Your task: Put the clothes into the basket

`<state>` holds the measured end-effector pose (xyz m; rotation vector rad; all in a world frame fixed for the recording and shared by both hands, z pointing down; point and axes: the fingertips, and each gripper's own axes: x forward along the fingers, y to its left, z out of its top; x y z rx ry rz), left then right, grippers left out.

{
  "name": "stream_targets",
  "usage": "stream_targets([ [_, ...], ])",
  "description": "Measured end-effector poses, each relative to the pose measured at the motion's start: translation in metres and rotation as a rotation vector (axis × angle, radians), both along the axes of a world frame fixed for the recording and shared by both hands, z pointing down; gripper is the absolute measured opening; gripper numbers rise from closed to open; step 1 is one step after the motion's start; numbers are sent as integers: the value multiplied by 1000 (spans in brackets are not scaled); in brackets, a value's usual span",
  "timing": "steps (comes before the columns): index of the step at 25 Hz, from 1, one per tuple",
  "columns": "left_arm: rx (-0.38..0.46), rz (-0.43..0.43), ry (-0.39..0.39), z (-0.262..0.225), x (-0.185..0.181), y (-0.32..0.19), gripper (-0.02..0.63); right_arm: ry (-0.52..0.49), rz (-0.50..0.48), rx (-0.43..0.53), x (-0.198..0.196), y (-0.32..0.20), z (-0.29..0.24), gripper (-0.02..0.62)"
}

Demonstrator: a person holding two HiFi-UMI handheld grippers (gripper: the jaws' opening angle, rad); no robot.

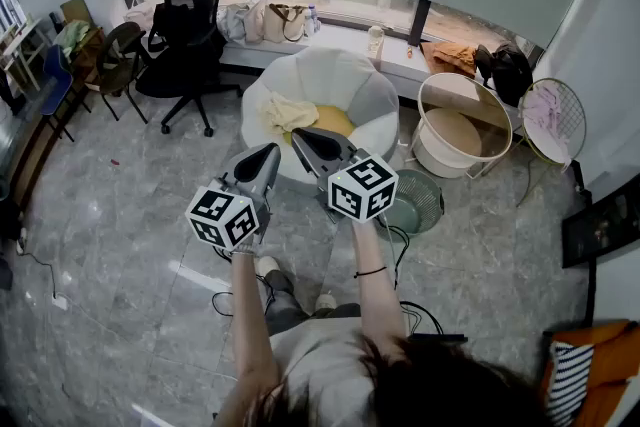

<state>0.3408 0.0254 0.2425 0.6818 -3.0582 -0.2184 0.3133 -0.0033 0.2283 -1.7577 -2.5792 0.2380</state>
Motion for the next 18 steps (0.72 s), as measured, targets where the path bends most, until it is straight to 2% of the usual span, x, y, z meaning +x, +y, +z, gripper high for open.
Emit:
stream_targets([
  [18,10,2,10,7,1,-8,11,27,9,-15,-2,-11,5,9],
])
